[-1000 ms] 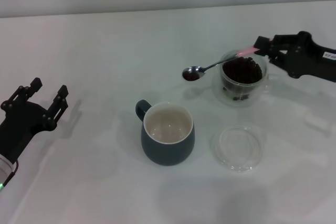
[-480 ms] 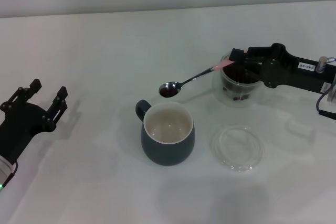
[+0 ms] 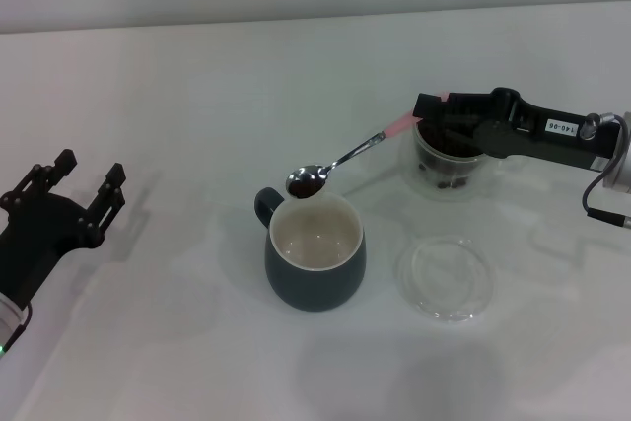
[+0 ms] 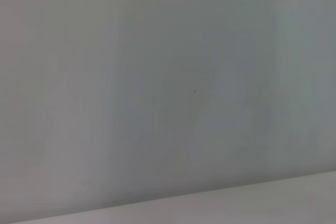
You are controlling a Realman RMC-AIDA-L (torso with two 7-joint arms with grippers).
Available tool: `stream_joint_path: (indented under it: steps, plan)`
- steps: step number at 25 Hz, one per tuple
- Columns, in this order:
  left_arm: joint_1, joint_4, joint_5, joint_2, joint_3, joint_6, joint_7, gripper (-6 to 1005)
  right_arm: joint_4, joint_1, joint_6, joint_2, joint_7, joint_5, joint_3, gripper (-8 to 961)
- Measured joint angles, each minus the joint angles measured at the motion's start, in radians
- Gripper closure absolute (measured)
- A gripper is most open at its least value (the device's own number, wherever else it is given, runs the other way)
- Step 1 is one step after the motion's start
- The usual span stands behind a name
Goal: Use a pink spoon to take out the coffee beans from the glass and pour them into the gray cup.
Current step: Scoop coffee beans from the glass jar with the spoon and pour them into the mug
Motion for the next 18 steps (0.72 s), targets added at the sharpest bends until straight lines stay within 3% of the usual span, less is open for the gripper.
stream_joint_path:
  steps: [18]
  plan:
    - [-0.019, 0.024, -0.002, 0.000, -0.013, 0.003, 0.000, 384, -0.003, 0.010, 0.034, -0.001, -0.286, 0.000, -0.038, 806]
